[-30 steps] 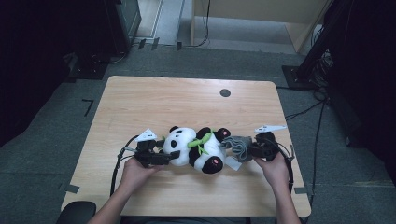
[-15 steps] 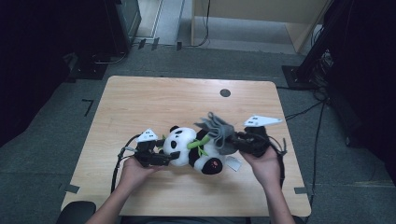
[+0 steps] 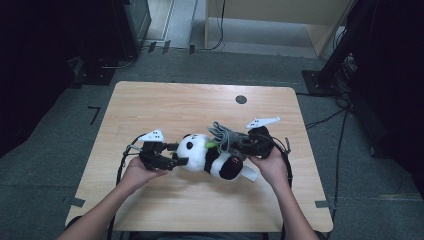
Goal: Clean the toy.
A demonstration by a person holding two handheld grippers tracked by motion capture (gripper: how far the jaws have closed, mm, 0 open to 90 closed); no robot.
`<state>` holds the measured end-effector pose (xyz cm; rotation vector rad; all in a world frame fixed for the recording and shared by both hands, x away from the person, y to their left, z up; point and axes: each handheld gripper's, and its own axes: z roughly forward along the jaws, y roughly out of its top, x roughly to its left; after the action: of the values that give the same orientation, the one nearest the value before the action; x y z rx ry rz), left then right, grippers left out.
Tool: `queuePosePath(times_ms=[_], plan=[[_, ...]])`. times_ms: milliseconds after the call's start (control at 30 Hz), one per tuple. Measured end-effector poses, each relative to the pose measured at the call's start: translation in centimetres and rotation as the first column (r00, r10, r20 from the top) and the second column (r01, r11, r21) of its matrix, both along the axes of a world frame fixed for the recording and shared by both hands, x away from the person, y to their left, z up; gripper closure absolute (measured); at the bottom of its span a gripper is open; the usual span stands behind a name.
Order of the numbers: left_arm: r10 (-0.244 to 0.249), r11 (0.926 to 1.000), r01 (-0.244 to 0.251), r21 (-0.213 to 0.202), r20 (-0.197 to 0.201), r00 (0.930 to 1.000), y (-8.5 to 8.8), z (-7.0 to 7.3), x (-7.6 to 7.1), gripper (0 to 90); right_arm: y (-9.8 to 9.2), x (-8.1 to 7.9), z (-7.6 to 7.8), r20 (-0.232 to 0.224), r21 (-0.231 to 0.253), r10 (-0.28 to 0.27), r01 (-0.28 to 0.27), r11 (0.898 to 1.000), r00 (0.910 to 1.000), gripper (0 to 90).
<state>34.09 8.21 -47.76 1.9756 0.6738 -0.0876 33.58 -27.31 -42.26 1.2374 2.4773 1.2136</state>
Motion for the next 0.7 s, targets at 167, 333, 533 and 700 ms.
queuePosePath(times_ms=[167,333,533,700], plan=[[0.026,0.9997,-0.025,-0.007,0.058,0.9980,-1.4,-1.0,-0.4,11.8,0.3,0.8,-0.2,0.007,-0.016,-0.003,0.003,1.000,1.0000,76.7],[0.142,0.9899,-0.141,-0.009,0.082,0.9865,-2.1,-1.2,-1.0,27.4,0.1,1.1,-0.1,0.009,-0.008,-0.037,0.037,0.999,0.9993,76.9],[0.148,0.9872,-0.155,0.040,0.136,0.9796,-2.7,-0.8,-2.1,39.1,1.6,-0.2,5.0,0.127,-0.010,-0.055,0.057,0.998,0.9903,76.6],[0.160,0.9843,-0.170,0.048,0.157,0.9745,-2.7,-0.6,-2.6,40.2,7.3,-1.8,7.2,0.206,-0.053,0.039,-0.028,0.998,0.9778,76.3]])
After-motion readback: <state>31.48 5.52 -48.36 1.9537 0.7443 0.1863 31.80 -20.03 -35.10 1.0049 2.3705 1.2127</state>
